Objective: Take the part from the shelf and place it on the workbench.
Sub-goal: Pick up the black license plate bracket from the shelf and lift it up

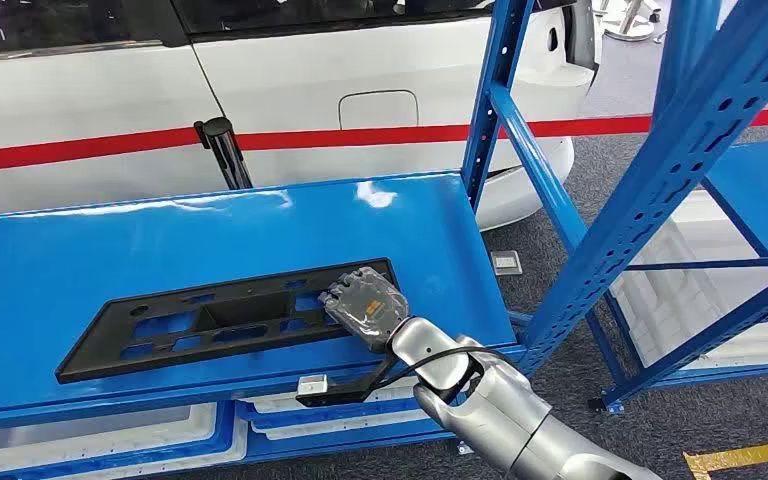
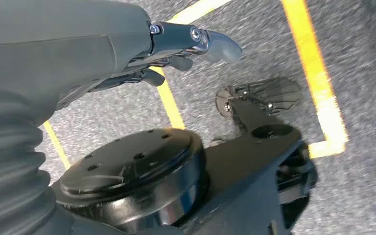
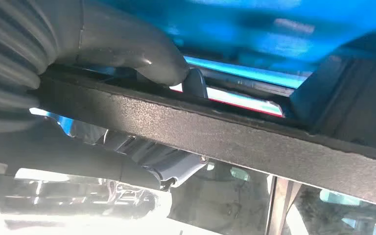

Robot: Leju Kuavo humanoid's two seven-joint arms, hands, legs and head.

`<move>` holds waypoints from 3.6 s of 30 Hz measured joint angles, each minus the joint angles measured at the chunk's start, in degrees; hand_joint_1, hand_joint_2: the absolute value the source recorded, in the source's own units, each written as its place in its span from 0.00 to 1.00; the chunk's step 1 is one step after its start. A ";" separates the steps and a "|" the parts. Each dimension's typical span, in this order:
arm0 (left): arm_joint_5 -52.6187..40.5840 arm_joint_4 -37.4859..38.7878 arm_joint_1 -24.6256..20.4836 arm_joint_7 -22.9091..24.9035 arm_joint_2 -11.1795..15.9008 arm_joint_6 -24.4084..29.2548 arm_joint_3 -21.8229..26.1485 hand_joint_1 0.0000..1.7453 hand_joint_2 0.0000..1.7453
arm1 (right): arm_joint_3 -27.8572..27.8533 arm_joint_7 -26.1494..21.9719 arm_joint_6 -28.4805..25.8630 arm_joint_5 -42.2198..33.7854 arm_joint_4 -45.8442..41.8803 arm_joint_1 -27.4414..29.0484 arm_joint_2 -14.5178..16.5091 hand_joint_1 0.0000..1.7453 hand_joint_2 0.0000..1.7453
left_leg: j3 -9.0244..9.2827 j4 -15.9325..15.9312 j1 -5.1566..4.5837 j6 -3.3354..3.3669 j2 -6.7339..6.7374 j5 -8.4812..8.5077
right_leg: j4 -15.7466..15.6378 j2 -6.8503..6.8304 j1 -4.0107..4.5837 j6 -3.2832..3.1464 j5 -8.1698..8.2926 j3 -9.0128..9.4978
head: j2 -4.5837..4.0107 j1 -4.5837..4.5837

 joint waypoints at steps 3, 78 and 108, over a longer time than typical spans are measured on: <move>-0.04 0.01 0.01 0.03 0.01 0.00 0.00 0.00 1.00 | -0.02 0.00 0.02 0.05 -0.21 0.23 0.05 0.92 1.00 | -2.21 8.02 0.15 -0.56 -0.02 -5.44 | 0.12 -0.06 0.20 -0.23 1.23 -1.65 | 0.00 -0.13; -1.16 0.27 -1.04 0.87 -0.39 1.19 0.24 0.00 1.00 | -3.13 -1.91 1.51 -3.42 -2.35 2.51 1.88 0.92 1.00 | 4.01 -2.07 -0.08 3.02 0.30 0.56 | 9.10 -0.28 0.24 3.06 -1.81 -10.46 | 0.00 0.22; -1.92 0.21 -1.09 -0.01 -0.57 1.04 0.44 0.00 1.00 | -5.21 -0.60 1.47 -1.45 -4.25 4.48 2.15 0.92 1.00 | 4.78 -2.29 1.22 1.93 0.01 -0.04 | 8.19 1.35 0.45 2.94 -0.78 -8.68 | 0.00 0.31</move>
